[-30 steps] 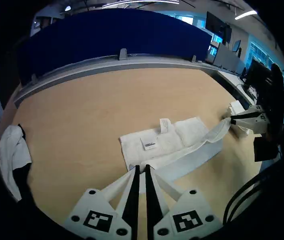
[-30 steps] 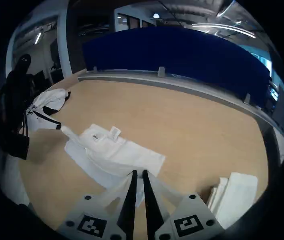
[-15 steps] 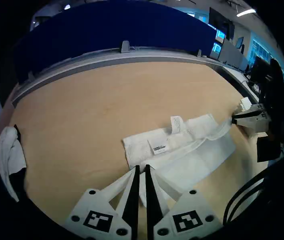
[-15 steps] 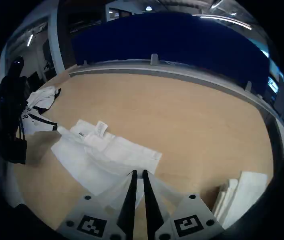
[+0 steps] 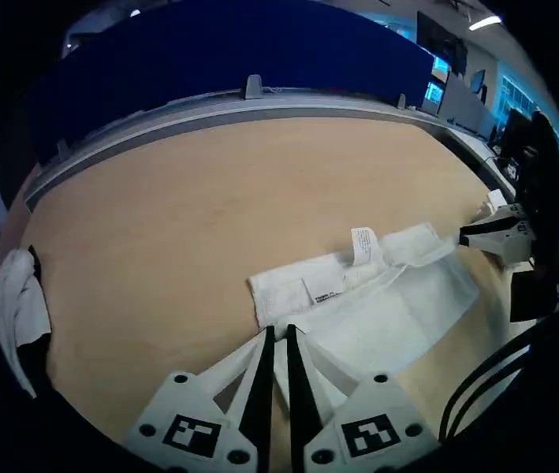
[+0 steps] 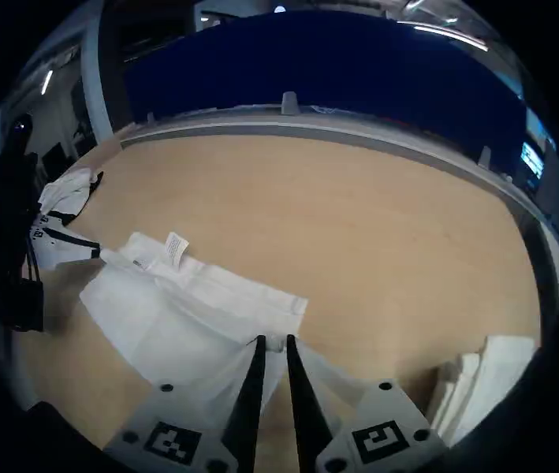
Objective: Fold towel
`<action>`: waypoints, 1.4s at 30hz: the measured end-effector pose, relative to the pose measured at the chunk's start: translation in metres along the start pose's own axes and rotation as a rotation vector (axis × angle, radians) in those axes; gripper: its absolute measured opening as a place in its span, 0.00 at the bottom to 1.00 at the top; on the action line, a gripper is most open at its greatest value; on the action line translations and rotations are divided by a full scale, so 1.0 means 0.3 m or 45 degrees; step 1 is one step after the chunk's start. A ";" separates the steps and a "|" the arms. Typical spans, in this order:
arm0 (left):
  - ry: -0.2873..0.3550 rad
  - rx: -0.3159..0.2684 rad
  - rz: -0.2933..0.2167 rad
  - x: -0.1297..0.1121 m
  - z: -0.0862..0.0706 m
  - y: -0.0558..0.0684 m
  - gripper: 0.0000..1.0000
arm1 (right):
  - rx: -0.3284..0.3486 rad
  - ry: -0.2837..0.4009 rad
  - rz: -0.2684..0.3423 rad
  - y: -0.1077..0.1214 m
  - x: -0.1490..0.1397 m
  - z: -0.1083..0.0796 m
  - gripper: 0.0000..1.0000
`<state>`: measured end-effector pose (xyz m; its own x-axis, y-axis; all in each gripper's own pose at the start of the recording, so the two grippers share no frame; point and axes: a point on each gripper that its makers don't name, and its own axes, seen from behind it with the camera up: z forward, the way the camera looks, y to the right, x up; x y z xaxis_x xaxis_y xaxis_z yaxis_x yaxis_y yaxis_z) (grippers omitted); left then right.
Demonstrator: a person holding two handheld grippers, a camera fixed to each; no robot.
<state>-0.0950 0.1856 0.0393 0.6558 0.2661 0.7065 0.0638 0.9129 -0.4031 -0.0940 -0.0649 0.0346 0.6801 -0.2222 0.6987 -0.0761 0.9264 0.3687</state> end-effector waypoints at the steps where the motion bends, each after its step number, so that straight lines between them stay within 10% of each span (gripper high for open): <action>1: 0.004 0.006 0.000 0.002 0.000 -0.005 0.12 | -0.001 0.002 0.003 0.001 0.003 0.001 0.27; 5: 0.018 0.035 0.002 0.013 -0.005 -0.028 0.22 | -0.008 0.011 0.011 0.009 0.012 0.001 0.39; 13: 0.031 0.054 -0.008 0.023 -0.030 -0.055 0.65 | -0.045 0.029 0.001 0.026 0.029 -0.012 0.94; 18: 0.043 0.054 -0.025 0.024 -0.041 -0.061 0.86 | -0.044 0.036 0.010 0.022 0.031 -0.023 0.95; 42: 0.045 0.077 -0.057 -0.087 -0.178 -0.029 0.92 | -0.070 0.052 0.031 -0.004 -0.048 -0.176 0.95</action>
<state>-0.0724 0.1543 -0.0067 0.6794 0.2145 0.7018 0.0491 0.9409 -0.3350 -0.0652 -0.0468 -0.0085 0.7076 -0.1882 0.6811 -0.0536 0.9468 0.3173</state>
